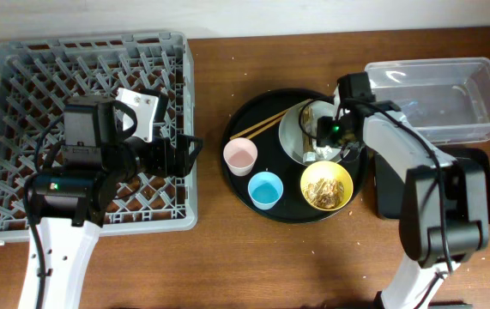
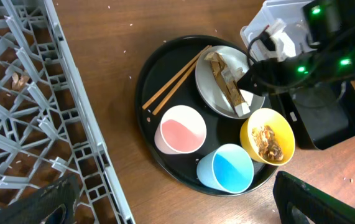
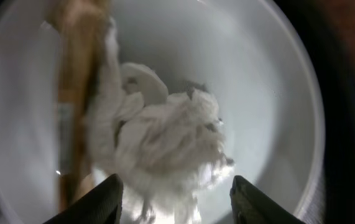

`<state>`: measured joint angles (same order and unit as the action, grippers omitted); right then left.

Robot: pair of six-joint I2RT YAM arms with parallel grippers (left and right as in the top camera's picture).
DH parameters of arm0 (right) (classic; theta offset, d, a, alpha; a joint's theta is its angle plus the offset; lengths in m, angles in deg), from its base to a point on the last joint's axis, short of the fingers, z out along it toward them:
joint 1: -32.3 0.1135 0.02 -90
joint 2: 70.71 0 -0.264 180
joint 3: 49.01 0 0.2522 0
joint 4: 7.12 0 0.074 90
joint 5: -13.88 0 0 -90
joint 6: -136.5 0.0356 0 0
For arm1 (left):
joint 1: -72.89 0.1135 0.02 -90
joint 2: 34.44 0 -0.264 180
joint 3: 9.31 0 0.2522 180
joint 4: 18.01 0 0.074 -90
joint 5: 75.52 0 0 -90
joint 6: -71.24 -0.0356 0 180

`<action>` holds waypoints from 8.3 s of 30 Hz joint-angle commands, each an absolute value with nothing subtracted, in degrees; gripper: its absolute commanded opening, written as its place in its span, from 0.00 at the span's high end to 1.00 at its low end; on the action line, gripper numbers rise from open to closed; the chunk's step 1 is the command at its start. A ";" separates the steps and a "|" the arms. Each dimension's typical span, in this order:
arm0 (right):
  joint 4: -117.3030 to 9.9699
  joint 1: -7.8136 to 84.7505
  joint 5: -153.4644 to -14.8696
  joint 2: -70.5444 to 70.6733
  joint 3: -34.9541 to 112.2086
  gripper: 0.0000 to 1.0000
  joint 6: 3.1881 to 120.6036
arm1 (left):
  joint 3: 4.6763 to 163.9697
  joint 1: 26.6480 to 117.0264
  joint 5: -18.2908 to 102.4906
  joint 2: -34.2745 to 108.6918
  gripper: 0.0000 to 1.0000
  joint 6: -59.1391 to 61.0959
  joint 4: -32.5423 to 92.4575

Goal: Sort waste into correct bins and load items into the dishwasher rack
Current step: 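Reach right gripper to the white plate and grasp the tissue, then carry the tissue right and drop it into the clear plastic bin, then return right gripper to the plate and grasp the wooden stick, then drop the wooden stick into the clear plastic bin, then grasp the yellow bowl rim with the right gripper, then tip the yellow bowl over the black tray to empty scraps, then set the yellow bowl back on the round black tray, then grasp the blue cup with right gripper and pass it to left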

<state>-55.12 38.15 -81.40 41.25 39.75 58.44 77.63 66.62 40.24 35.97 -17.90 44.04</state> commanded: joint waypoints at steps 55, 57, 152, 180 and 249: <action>-73.70 36.01 -79.15 30.43 57.57 0.96 67.67 | 78.75 66.54 41.29 35.95 0.01 -18.18 43.63; -72.93 30.76 -79.13 29.91 57.83 0.96 72.32 | 78.75 66.54 41.29 35.95 0.01 -18.18 44.35; -63.69 -18.39 -155.74 24.73 19.27 0.96 30.29 | 78.75 66.54 41.29 35.95 0.01 -18.18 46.01; -69.57 -18.33 -152.98 21.78 19.84 0.96 30.40 | 78.75 66.54 41.29 35.95 0.01 -18.18 45.57; -69.65 50.68 -147.21 21.28 59.25 0.96 44.65 | 78.75 72.04 104.65 41.31 0.08 -7.43 35.13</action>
